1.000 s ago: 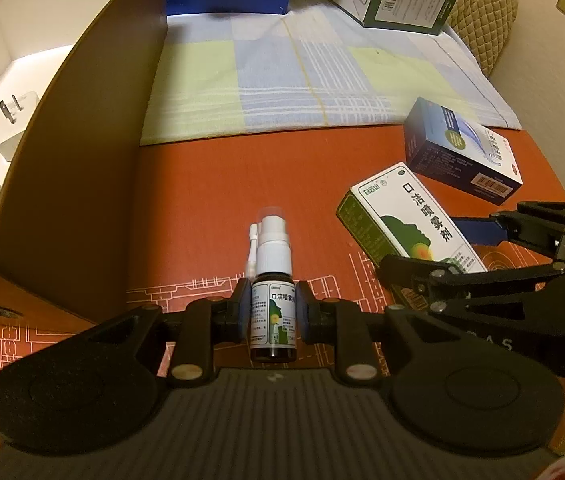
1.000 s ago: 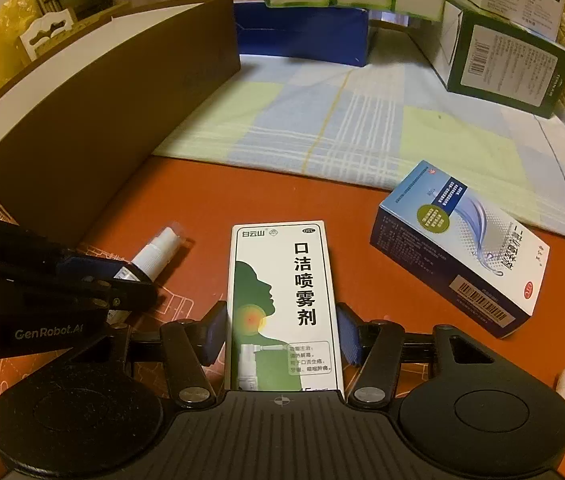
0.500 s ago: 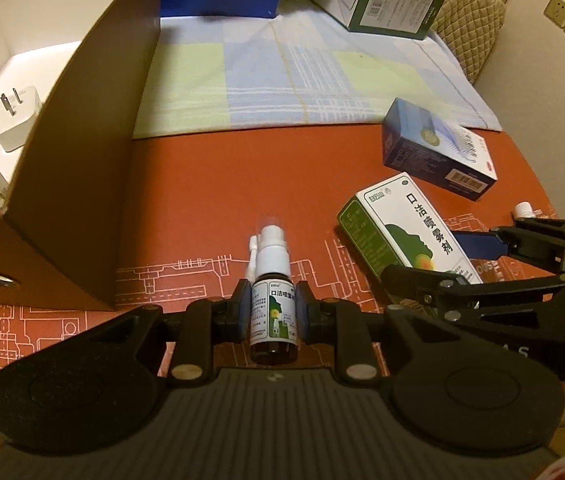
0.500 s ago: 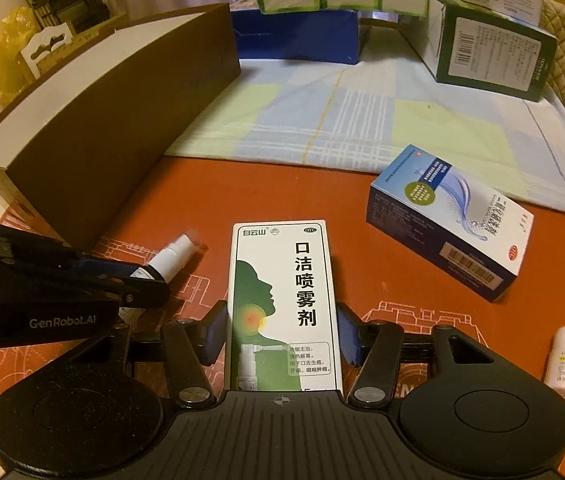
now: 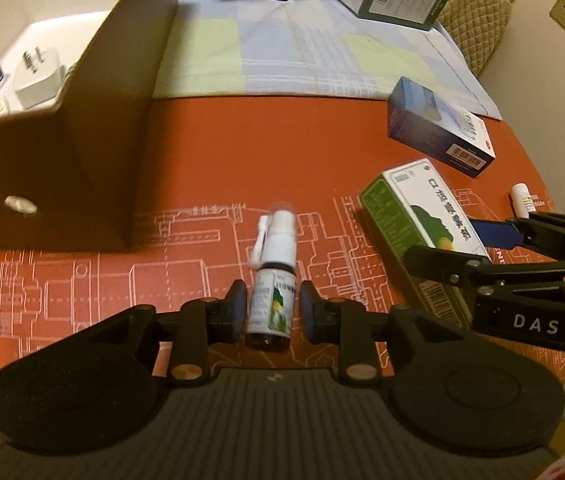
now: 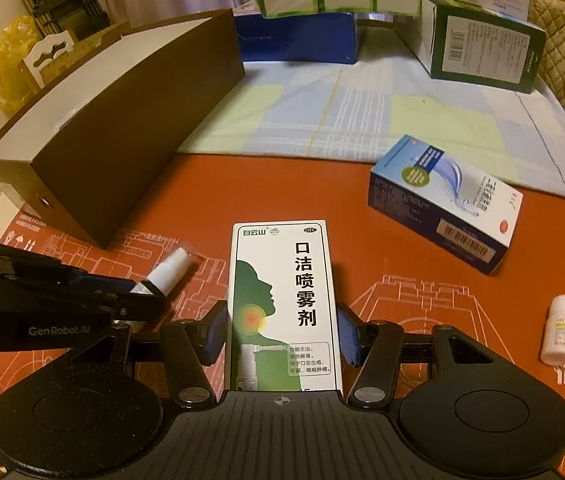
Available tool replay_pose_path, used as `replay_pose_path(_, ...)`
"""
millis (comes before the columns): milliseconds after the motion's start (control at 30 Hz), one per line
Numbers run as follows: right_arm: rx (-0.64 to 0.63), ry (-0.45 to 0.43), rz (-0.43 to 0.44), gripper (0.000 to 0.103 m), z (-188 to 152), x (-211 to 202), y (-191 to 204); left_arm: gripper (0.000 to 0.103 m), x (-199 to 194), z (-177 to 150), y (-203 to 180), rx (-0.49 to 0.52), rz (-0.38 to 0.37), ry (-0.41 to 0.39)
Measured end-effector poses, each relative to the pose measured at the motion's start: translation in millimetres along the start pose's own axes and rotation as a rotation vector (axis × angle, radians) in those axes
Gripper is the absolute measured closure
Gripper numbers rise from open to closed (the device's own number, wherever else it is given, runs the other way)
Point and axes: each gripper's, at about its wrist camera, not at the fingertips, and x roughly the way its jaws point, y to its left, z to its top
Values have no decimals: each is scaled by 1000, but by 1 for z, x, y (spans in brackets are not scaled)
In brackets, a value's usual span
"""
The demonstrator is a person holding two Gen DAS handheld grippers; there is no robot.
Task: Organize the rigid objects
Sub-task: 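Carry the spray bottle with the left gripper while the right gripper carries the green box to the cardboard box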
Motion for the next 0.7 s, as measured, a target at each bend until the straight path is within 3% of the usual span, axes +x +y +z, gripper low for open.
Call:
replay_pose_path(400, 3, 2, -1, 51, -7, -6, -1, 84, 6, 2, -14, 78, 27, -9)
replay_pose_path(700, 11, -8, -6, 51, -8, -11, -6, 84, 0, 4, -17, 61, 16, -26)
